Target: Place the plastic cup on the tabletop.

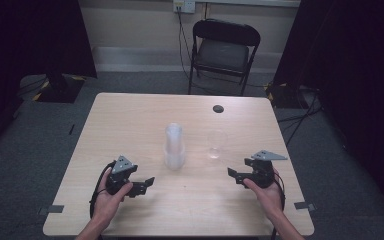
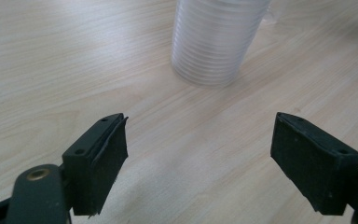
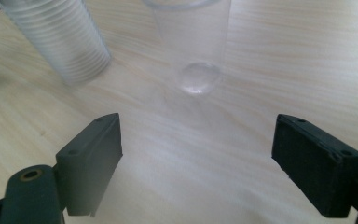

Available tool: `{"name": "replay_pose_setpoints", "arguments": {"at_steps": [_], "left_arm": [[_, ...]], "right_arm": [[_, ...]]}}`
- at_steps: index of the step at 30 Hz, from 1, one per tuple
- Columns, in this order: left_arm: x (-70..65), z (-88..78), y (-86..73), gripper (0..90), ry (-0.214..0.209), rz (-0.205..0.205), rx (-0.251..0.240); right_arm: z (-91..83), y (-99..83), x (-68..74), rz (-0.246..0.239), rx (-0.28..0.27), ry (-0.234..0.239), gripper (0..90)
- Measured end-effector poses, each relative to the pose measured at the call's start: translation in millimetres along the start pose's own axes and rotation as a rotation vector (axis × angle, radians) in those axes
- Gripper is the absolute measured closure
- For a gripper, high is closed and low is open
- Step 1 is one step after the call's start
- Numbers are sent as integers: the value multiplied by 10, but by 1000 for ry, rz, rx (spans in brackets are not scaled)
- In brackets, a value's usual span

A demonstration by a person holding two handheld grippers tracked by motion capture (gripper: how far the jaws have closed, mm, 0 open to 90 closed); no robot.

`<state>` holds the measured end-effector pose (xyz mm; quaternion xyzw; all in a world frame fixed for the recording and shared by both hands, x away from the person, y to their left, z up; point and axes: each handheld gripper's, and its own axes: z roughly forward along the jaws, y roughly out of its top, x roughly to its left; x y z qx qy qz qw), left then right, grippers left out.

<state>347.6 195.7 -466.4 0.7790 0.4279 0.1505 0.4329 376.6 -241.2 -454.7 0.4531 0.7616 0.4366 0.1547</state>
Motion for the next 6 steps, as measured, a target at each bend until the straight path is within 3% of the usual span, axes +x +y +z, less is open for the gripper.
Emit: {"name": "replay_pose_setpoints", "arguments": {"at_steps": [6], "left_arm": [[27,15,-12,182,9,-5,6]], "right_arm": [[-110,-189,-23,11,-2,-28,155]]}}
